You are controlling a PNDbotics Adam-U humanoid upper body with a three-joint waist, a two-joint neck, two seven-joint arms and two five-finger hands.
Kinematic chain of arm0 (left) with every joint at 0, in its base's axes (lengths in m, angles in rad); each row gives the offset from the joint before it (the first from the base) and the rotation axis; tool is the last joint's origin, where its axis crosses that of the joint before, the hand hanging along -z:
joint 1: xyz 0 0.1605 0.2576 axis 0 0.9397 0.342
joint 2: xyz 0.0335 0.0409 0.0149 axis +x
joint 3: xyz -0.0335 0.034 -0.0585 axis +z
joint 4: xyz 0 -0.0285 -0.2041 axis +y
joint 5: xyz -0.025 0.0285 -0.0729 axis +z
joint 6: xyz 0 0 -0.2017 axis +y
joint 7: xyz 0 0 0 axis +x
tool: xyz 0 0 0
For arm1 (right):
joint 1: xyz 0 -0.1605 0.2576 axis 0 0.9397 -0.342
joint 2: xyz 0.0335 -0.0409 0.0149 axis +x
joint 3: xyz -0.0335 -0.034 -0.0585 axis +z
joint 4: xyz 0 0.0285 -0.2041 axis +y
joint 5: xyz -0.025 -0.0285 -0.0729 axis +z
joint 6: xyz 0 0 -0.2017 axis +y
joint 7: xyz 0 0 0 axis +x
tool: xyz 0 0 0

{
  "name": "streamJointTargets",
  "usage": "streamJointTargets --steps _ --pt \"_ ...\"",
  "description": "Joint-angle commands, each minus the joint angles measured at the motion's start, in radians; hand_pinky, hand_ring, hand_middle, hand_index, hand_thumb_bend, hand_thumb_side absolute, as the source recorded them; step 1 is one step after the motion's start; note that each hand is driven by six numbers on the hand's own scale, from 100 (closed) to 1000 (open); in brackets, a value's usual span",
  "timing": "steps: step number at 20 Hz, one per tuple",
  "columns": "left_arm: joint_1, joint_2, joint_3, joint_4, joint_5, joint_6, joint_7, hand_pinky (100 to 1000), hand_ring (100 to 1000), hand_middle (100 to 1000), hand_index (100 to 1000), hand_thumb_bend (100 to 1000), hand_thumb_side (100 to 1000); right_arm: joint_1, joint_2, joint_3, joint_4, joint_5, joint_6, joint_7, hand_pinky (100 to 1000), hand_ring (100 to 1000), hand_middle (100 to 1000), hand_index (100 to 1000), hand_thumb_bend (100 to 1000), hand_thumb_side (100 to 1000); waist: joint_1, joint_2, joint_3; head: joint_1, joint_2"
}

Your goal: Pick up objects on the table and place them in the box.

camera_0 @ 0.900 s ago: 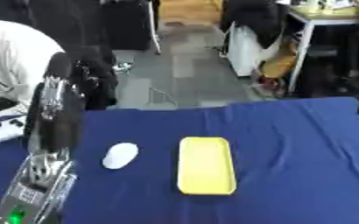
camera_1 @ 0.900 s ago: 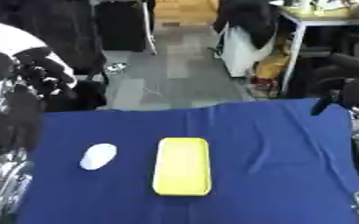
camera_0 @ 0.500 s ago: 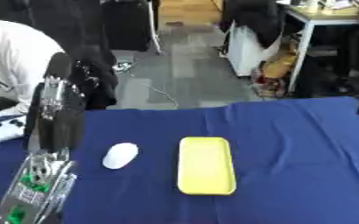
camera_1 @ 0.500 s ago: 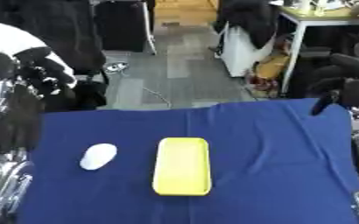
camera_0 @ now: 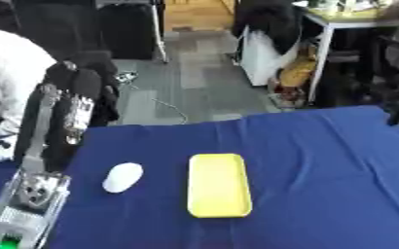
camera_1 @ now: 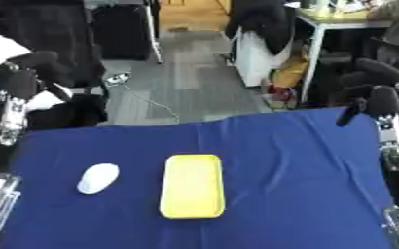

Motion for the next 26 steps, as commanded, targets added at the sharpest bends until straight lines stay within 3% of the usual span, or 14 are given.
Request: streamJointTargets --steps 1,5,10,14,15,18,20,21,26 --pt "-0.03 0.039 -0.003 0.0 -0.063 -0.001 0.011 463 555 622 788 224 871 -0.005 -0.017 -0.008 -0.016 0.003 0.002 -0.001 371 578 641 832 100 845 0.0 -0.013 0.002 -0.008 -0.011" --pt "-0.062 0.067 -0.01 0.022 -0.148 0.02 0.006 467 551 629 790 219 886 0.003 -0.02 -0.006 -0.016 0.006 0.006 0.003 371 578 641 832 100 846 0.001 -0.016 0.005 0.002 -0.01" --pt "-0.121 0.106 -0.033 0.065 -0.284 0.092 -0.048 467 520 611 810 252 880 0.007 -0.023 -0.006 -0.016 0.007 0.008 0.004 371 578 641 832 100 846 0.005 -0.02 0.003 0.021 0.002" --pt "-0.183 0.151 -0.064 0.144 -0.402 0.173 -0.162 462 527 611 849 273 902 0.009 -0.026 -0.005 -0.016 0.009 0.01 0.005 371 578 641 832 100 847 0.01 -0.024 0.002 0.033 0.017" --pt "-0.196 0.16 -0.07 0.163 -0.43 0.191 -0.193 447 481 568 857 308 893 0.01 -0.027 -0.005 -0.016 0.009 0.01 0.005 371 578 641 832 100 847 0.01 -0.024 0.002 0.035 0.02" --pt "-0.237 0.181 -0.092 0.229 -0.527 0.234 -0.288 442 440 527 867 305 888 0.011 -0.028 -0.004 -0.016 0.01 0.012 0.007 371 578 641 833 100 848 0.013 -0.025 0.001 0.041 0.025" --pt "-0.255 0.185 -0.1 0.261 -0.581 0.248 -0.331 445 433 518 867 311 893 0.011 -0.028 -0.003 -0.016 0.011 0.013 0.009 371 578 641 833 100 848 0.013 -0.025 0.0 0.041 0.024" --pt "-0.262 0.186 -0.103 0.276 -0.602 0.253 -0.347 444 396 471 854 317 907 0.012 -0.029 -0.003 -0.016 0.013 0.015 0.013 370 578 640 830 100 858 0.013 -0.025 -0.001 0.041 0.022" --pt "-0.294 0.184 -0.121 0.359 -0.695 0.246 -0.413 473 333 423 843 375 945 0.012 -0.03 0.003 -0.016 0.053 0.036 0.098 368 579 639 822 100 871 0.015 -0.026 -0.002 0.042 0.018"
